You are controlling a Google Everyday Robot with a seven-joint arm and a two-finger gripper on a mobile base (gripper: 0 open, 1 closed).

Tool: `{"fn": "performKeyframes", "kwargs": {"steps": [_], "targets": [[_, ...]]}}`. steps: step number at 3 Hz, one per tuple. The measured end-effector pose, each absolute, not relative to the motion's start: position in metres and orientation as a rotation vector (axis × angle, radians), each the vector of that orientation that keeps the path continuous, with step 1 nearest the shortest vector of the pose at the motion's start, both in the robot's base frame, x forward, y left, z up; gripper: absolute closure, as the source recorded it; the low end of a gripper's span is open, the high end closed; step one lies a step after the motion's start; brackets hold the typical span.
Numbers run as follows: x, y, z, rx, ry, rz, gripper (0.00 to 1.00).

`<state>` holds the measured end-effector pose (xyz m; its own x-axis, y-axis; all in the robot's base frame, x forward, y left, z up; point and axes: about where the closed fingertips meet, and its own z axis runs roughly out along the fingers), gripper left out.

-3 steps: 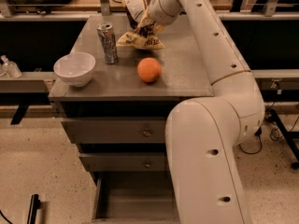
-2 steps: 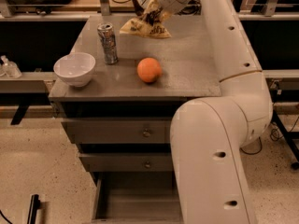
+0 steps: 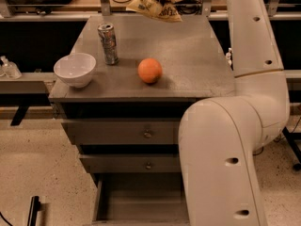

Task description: Place brown chip bag into bottom drawer

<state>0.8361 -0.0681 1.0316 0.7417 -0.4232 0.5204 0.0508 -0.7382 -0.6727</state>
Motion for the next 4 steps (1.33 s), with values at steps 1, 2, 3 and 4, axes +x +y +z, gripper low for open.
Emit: {"fn": "performKeyframes", "kwargs": {"steps": [1,2,3,4], "targets": [[0.804,-0.075,1.040,-2.266,0.300,-0.789,1.00],[0.780,-0.076,1.034,-2.260,0.323,-0.675,1.00],[0.747,-0.078,1.033,-2.211,0.324,-0.590,1.00],[0.713,-0.087,1.031,-2.115,0.345,-0.484,1.00]]}}
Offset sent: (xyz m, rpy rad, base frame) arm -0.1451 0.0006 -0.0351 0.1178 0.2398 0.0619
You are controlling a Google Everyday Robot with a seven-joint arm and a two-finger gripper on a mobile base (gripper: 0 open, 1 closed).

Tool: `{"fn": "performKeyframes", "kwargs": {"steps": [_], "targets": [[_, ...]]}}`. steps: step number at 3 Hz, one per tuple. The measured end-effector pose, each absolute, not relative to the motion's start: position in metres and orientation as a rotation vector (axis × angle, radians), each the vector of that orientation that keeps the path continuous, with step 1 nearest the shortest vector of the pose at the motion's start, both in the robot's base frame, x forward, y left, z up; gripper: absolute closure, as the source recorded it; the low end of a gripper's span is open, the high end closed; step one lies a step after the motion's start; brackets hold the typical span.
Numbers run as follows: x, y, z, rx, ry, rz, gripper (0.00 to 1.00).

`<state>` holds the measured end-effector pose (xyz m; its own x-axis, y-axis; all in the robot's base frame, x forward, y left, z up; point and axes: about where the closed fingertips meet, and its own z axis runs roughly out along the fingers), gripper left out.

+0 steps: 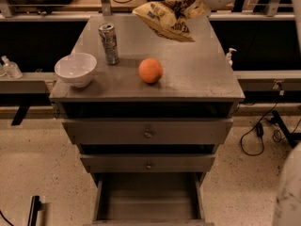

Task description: Place brown chip bag into bottom drawer

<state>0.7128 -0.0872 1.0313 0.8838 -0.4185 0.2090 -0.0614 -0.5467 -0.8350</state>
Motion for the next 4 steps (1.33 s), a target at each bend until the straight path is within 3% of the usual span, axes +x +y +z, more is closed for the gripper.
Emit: {"fn": "performKeyframes", "kwargs": {"steps": [1,2,4], "targets": [[0.697,-0.143,0.991,-1.988,0.486,-0.401,1.00],[0.693,-0.219,0.963,-1.859,0.647,-0.432,1.00],[0.672,-0.199,0.958,-1.905,0.533,-0.431,1.00]]}}
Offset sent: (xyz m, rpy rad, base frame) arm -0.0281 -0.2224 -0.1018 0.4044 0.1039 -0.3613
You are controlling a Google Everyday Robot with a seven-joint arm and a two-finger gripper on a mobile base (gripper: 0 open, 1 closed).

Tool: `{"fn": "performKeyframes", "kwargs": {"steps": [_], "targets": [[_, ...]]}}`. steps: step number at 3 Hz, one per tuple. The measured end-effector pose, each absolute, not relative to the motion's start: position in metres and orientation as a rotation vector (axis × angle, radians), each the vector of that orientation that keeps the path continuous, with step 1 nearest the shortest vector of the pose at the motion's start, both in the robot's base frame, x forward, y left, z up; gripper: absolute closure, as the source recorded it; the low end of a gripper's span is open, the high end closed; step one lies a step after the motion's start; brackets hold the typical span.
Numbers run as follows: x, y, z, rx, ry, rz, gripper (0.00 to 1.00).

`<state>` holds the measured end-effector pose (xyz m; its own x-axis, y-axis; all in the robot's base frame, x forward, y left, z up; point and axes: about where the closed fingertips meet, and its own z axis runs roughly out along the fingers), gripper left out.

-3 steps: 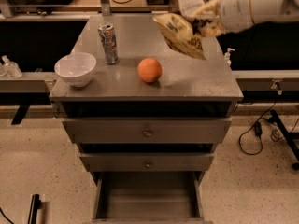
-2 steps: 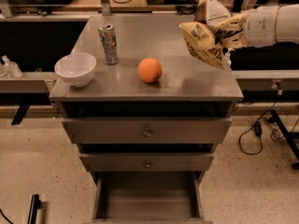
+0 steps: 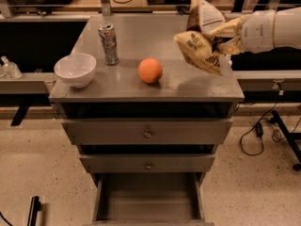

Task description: Place brown chip bag into bottom drawer

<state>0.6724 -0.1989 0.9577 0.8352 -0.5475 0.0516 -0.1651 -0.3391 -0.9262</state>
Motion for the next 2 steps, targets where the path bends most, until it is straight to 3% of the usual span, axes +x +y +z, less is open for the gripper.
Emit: {"fn": "performKeyframes", "kwargs": {"steps": [2], "targets": [[0.517,-0.121,0.887,-2.110,-0.046,-0.230,1.00]]}}
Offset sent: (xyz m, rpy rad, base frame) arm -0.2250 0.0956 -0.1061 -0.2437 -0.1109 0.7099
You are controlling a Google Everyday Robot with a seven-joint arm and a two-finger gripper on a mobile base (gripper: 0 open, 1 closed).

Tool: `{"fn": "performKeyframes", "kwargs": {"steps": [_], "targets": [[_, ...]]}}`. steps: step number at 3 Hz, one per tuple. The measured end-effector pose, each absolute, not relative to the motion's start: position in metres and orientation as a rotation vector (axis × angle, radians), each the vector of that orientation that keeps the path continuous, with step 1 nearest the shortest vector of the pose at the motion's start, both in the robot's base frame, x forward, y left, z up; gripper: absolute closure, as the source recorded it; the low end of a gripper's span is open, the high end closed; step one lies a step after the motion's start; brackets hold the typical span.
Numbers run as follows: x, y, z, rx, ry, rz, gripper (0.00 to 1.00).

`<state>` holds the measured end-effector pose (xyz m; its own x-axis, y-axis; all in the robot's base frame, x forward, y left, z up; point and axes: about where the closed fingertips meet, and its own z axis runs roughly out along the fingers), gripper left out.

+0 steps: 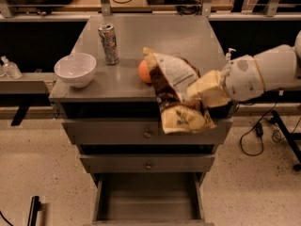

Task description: Place brown chip bag into bottom drawer

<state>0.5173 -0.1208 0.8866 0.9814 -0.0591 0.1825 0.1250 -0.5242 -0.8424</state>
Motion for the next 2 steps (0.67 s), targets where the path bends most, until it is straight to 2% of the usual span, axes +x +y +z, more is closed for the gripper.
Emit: {"fn": "performKeyframes", "kwargs": {"steps": [1,2], "targets": [[0.466,-0.116,0.859,-2.160,-0.218,-0.126,1.00],[0.437,-0.122,0.828,-2.305,-0.395,-0.180,1.00]]}}
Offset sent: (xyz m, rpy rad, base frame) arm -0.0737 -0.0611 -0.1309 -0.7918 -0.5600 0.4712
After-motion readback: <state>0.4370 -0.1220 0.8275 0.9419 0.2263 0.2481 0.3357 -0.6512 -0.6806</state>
